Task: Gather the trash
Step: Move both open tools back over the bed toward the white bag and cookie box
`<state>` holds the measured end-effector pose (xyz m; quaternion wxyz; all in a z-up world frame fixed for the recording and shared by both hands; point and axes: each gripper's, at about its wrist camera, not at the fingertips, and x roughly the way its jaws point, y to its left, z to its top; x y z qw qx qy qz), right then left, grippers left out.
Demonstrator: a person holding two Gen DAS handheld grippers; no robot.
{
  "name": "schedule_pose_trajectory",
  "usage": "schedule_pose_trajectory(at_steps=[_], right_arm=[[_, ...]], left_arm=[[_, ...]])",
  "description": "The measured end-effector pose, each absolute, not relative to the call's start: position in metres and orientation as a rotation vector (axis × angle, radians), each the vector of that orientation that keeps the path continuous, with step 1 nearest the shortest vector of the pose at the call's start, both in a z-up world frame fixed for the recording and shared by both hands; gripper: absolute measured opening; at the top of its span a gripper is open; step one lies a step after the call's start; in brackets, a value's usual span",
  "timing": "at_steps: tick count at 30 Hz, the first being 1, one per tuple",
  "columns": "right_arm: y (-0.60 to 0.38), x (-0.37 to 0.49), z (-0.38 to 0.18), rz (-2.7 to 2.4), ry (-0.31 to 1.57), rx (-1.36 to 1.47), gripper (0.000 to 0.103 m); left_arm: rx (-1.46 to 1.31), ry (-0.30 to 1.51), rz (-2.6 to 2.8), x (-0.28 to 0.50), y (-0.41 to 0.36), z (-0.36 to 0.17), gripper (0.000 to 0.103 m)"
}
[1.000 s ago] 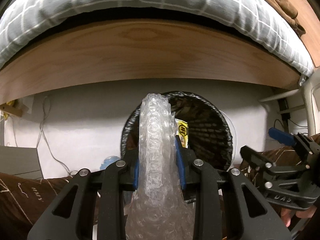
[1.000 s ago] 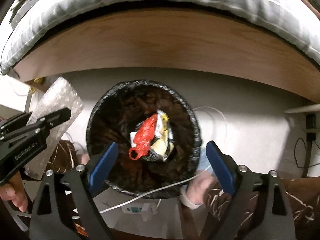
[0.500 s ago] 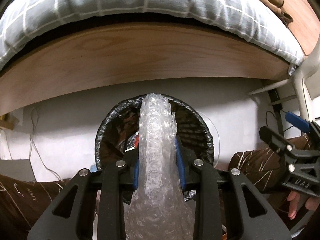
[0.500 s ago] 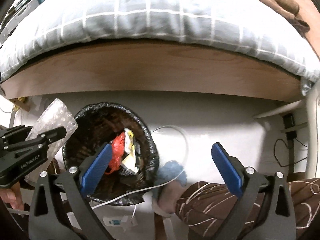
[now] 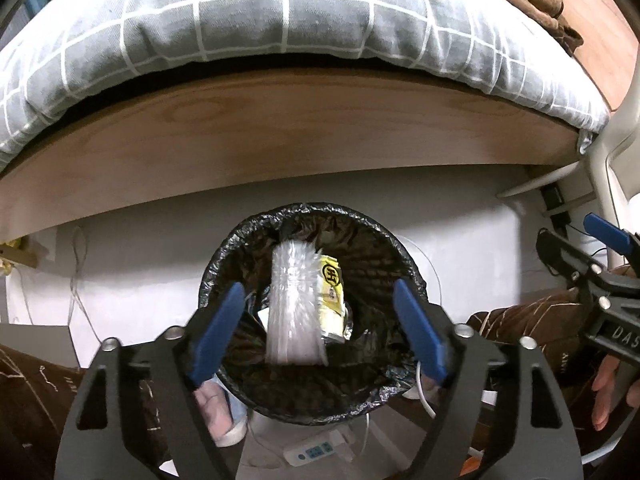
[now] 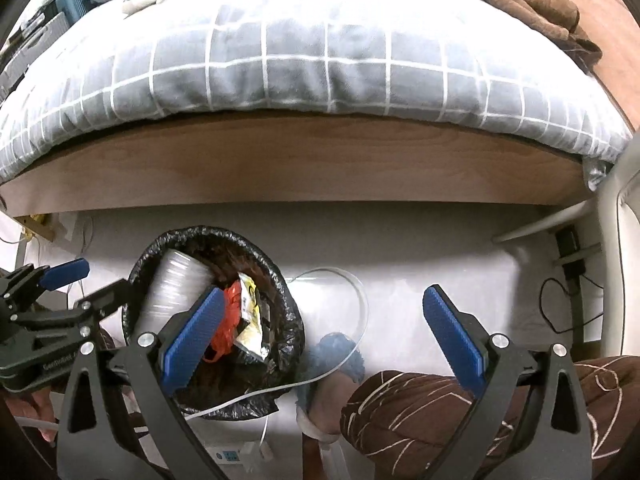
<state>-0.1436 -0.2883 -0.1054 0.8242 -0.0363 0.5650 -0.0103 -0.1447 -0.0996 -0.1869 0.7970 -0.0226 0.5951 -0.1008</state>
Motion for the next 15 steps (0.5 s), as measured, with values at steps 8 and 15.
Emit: schedule_pose_trajectory(at_steps=[8, 15], right_arm=[[-0.293, -0.141, -0.084, -0.015, 1.137, -0.064, 0.095], [-0.292, -0.137, -0.056, 0.002, 1.029, -0.044, 0.095]], left_arm=[[-0.01, 1.191, -0.183, -0.146, -0.097, -0.159, 0.097], [-0.026, 1.108, -0.145, -0.138, -0.082, -0.129, 0.097]])
